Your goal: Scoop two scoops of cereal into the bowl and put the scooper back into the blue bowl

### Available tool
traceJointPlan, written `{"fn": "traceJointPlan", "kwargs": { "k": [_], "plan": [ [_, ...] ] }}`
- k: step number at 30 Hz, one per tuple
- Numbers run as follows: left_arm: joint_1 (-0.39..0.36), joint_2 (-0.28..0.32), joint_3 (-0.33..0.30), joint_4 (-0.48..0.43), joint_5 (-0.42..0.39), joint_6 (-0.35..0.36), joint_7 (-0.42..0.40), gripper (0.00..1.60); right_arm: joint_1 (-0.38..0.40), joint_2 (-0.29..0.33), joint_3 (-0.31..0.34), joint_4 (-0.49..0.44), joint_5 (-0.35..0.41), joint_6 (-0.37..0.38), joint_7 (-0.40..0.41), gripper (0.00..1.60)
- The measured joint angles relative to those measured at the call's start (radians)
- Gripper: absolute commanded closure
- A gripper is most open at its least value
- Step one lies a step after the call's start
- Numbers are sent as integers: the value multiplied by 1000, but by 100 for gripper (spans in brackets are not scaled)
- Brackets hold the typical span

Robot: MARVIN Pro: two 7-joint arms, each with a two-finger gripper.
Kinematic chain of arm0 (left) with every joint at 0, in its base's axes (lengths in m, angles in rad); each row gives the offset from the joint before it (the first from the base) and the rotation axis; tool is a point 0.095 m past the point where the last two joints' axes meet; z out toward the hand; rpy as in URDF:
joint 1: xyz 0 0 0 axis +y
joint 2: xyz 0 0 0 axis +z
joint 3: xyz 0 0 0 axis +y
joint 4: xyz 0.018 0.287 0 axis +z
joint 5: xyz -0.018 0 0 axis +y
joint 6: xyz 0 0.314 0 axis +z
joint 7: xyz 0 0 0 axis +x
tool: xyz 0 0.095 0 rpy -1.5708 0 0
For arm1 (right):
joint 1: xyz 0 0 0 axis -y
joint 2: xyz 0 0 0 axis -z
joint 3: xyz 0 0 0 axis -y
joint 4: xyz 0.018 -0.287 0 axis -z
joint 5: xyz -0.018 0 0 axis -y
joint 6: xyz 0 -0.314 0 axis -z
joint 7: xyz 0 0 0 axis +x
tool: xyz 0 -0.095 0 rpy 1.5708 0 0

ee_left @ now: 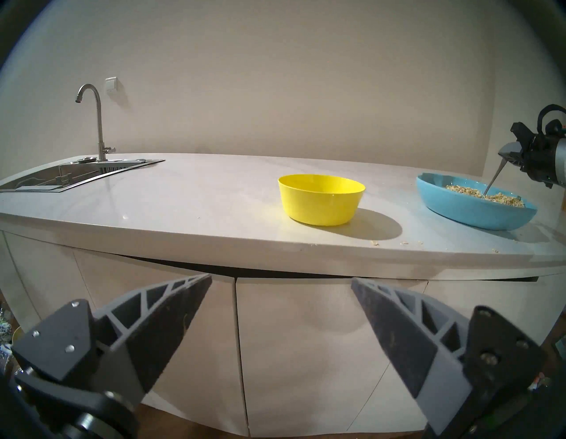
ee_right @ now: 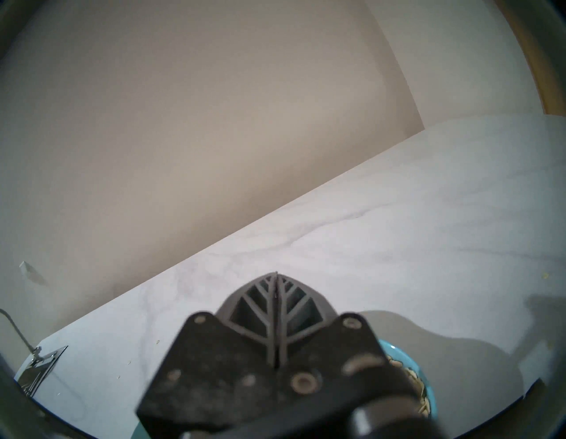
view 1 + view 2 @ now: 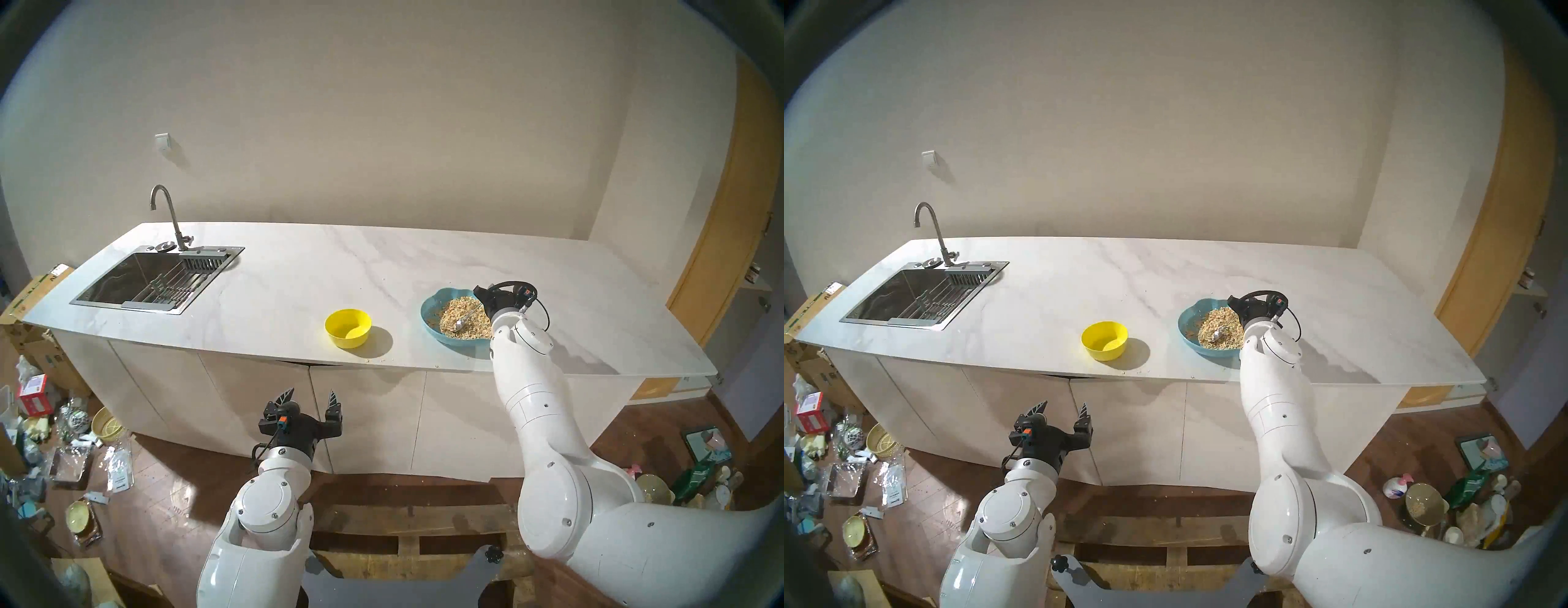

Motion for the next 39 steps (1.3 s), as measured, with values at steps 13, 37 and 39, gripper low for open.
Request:
{"fn": "traceJointPlan", "kwargs": {
  "k": [13, 37, 39],
  "plan": [
    [0, 0, 0, 1, 0, 0, 0, 0, 64, 26, -14, 22, -15, 11, 6, 160],
    [0, 0, 0, 1, 0, 0, 0, 0, 163, 106, -14, 209, -27, -37, 64, 160],
    [0, 0, 0, 1, 0, 0, 0, 0, 171, 114, -14, 221, -28, -42, 69, 160]
  ]
}}
